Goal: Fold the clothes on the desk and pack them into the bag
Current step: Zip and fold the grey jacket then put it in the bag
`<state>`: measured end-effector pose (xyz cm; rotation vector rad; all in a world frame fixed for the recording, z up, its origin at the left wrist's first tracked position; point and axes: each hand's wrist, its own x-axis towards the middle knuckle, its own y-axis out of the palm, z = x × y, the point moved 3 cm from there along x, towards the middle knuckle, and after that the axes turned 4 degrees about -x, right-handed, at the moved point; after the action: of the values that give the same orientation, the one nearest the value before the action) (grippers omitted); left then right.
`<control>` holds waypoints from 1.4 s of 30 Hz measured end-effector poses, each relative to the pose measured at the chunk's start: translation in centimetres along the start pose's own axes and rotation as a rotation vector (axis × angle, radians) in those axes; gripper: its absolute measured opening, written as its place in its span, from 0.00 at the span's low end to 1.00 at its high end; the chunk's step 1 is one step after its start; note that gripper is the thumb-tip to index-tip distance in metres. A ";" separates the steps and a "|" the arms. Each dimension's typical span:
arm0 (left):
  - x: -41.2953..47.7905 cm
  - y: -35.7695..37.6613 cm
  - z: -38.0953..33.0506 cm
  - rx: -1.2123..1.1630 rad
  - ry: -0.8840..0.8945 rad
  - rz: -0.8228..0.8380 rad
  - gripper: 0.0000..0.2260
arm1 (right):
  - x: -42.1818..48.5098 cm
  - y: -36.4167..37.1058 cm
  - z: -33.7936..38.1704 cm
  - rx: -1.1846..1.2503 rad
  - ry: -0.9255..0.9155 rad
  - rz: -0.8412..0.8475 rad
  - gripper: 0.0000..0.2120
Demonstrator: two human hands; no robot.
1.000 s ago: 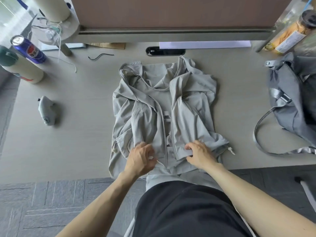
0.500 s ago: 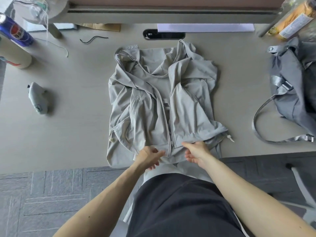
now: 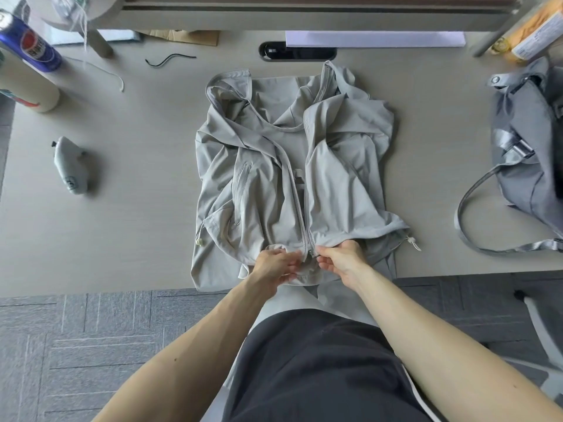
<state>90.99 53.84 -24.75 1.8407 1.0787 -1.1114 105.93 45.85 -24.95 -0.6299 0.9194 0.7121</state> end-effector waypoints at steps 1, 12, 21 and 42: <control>-0.1 0.1 -0.3 -0.019 0.021 0.016 0.05 | -0.1 -0.1 0.2 0.023 -0.003 0.007 0.04; -2.3 3.3 -5.9 -0.205 0.278 0.156 0.05 | -4.0 -0.1 6.0 0.497 -0.175 0.346 0.06; -4.9 4.9 -10.6 -0.119 0.524 0.145 0.08 | -5.4 -0.6 9.7 0.492 -0.273 0.362 0.05; -5.3 4.9 -10.2 -0.350 0.345 0.260 0.08 | -6.3 -1.0 10.8 0.424 -0.297 0.421 0.08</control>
<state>97.14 59.30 -15.36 1.8548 1.1026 -0.4312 109.28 51.60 -14.29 0.0528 0.8954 0.9209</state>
